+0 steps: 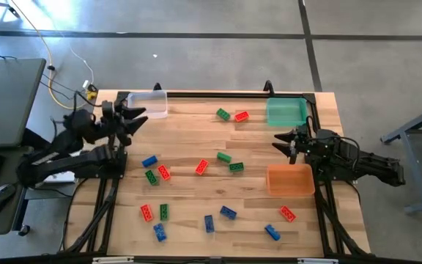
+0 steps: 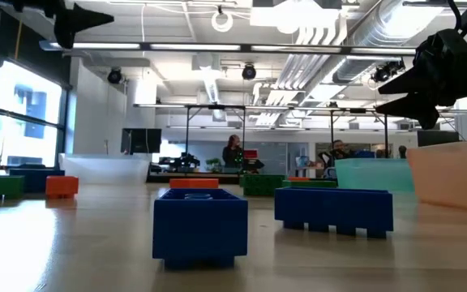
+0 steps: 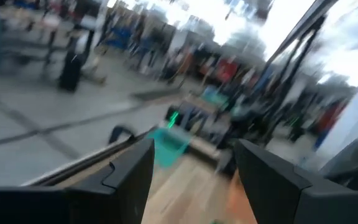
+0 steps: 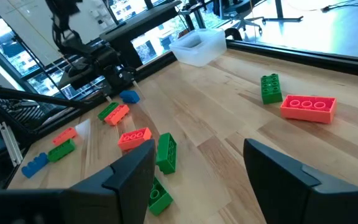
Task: Sort & place blocks by color
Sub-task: Put the blue game piece into the transparent bin
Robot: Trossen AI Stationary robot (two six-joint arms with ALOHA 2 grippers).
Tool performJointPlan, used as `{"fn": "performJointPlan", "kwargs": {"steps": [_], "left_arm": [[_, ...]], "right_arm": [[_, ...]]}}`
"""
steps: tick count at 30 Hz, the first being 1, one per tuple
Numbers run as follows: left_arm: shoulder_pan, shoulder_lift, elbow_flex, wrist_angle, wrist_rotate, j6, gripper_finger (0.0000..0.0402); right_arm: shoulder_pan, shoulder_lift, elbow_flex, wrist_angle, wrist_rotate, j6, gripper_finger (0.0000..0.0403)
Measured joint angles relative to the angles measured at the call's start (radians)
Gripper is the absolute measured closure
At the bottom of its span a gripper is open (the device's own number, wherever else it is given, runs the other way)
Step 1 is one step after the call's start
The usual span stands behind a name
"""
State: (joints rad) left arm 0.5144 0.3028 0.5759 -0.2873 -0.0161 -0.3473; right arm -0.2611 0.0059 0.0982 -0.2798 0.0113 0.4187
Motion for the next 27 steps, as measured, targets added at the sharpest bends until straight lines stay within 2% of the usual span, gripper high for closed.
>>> {"fn": "performJointPlan", "kwargs": {"steps": [6,9,14,20,27], "left_arm": [[0.0,0.207,0.245,-0.413,-0.059,0.003,0.0188],[0.0,0.299,0.308,-0.529,-0.074,-0.018,0.0188],[0.0,0.428,0.363,-0.651,-0.075,-0.091,0.0188],[0.0,0.552,0.38,-0.804,-0.074,-0.096,0.0188],[0.0,0.674,0.38,-0.902,0.001,-0.148,0.0188]], "right_arm": [[0.0,0.0,0.0,0.0,0.0,0.0,0.0171],[0.0,0.0,0.0,0.0,0.0,0.0,0.0171],[0.0,0.0,0.0,0.0,0.0,0.0,0.0171],[0.0,0.0,0.0,0.0,0.0,0.0,0.0171],[0.0,0.0,0.0,0.0,0.0,0.0,0.0171]]}}
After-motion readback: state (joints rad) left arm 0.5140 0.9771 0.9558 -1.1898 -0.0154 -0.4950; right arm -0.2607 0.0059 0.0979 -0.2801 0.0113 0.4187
